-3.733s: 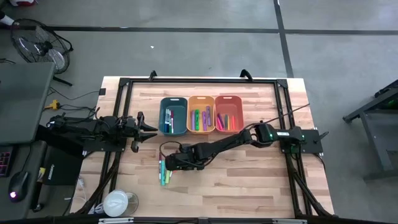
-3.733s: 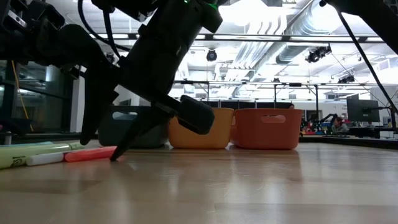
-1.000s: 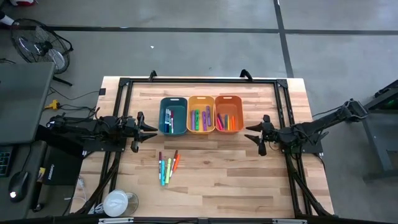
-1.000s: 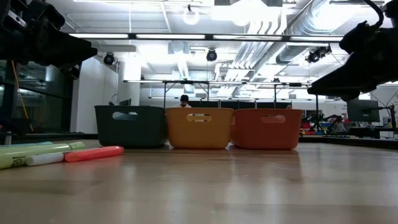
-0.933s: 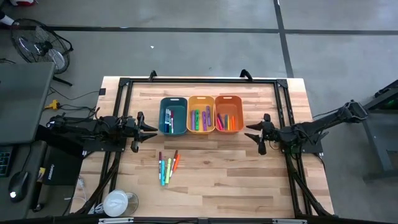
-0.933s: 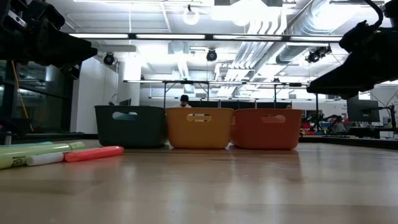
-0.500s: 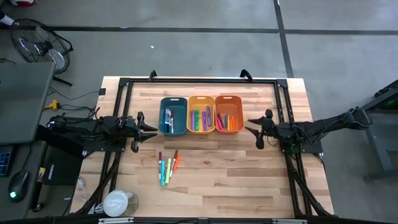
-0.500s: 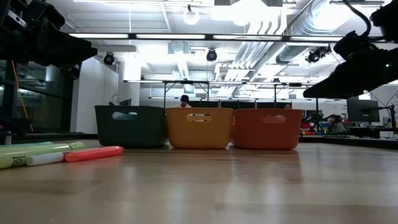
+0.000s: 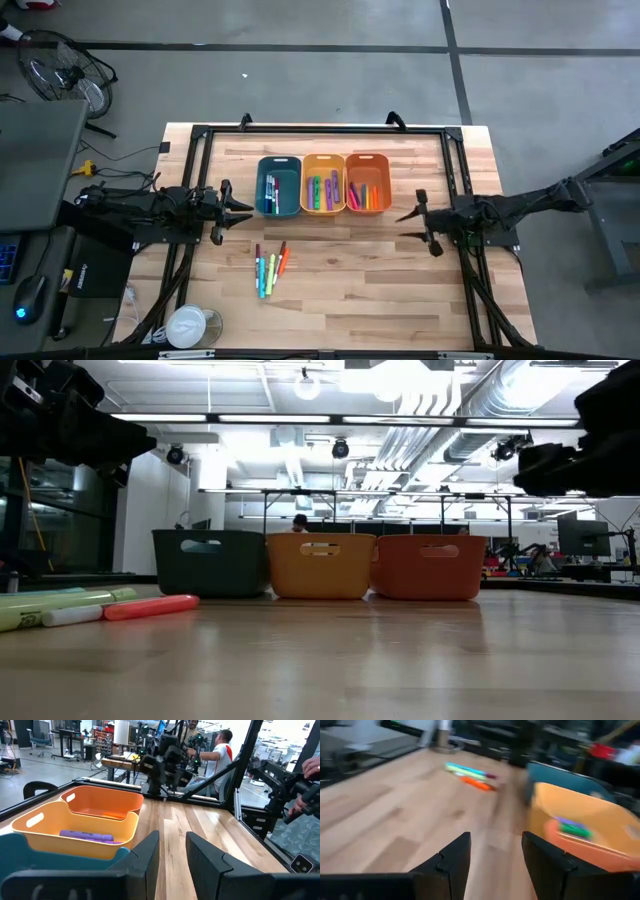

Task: Pick & Place Markers
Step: Put the dark red marker pen into the blue bin

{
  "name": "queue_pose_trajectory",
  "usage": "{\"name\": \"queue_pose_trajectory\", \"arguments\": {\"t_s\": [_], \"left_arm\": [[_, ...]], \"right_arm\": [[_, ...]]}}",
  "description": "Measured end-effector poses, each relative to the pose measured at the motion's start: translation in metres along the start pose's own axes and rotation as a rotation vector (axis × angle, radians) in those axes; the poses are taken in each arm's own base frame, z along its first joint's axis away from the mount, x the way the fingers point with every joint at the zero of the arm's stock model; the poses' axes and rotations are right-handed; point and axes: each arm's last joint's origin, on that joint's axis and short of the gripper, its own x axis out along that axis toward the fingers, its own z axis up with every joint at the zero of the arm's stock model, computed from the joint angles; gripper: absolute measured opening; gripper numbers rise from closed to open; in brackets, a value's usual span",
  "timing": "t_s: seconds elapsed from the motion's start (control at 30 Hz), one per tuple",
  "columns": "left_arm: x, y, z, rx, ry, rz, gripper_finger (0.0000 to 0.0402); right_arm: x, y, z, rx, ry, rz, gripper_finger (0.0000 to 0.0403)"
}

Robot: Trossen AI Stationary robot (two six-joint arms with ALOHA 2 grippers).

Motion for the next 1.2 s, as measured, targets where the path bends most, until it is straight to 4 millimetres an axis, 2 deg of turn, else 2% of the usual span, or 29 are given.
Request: {"name": "queue_pose_trajectory", "arguments": {"t_s": [0.5,1.2], "left_arm": [[0.000,0.000,0.000,0.000,0.000,0.000,0.0094],[0.000,0.000,0.000,0.000,0.000,0.000,0.0094]], "right_arm": [[-0.018,-0.008,0.013,-0.024,-0.186,-0.122,0.0167],[-0.018,-0.012,0.012,-0.009,-0.173,-0.168,0.0167]]}}
